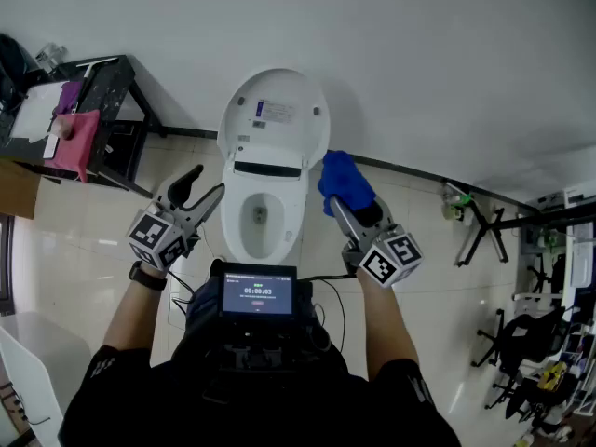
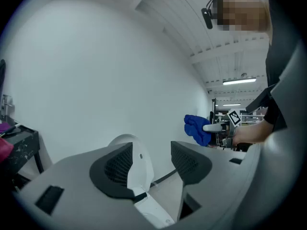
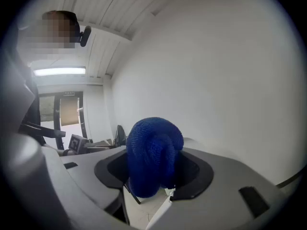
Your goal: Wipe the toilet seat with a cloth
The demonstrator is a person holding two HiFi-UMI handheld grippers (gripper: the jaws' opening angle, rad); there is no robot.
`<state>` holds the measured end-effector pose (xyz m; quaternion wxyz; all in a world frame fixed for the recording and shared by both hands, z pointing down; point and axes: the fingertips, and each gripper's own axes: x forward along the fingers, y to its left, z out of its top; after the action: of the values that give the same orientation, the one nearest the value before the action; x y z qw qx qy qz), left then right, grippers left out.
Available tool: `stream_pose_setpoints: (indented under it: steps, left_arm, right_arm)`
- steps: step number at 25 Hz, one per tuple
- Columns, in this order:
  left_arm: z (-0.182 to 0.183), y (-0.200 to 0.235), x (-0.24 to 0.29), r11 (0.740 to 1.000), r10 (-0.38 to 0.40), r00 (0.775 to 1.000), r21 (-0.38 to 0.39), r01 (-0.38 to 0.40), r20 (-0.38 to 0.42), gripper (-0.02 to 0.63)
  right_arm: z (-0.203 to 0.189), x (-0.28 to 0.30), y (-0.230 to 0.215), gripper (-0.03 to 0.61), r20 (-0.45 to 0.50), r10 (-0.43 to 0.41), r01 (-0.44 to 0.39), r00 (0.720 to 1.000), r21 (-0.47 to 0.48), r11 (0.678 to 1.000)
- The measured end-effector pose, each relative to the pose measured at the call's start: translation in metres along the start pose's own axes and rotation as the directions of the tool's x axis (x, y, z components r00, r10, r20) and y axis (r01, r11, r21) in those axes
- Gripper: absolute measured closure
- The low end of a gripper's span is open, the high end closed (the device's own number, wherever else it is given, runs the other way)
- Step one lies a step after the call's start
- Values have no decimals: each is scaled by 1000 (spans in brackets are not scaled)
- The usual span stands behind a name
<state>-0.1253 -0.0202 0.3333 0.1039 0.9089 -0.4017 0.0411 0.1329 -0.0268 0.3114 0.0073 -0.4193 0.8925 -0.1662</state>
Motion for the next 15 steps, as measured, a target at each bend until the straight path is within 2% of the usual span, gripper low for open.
stream_pose_setpoints:
  steps: [6,15]
  left_arm:
    - [-14,7,9,1000,3,999,6,-3,-36,371]
    - [-56,20,27,1000,6,992,-11,-7,-126,371]
  right_arm:
    - [-19,28,-17,334,-45,9,-9,999,1,1000]
    - [-108,86,-65,333,-236,14,-16,972,-10,1000]
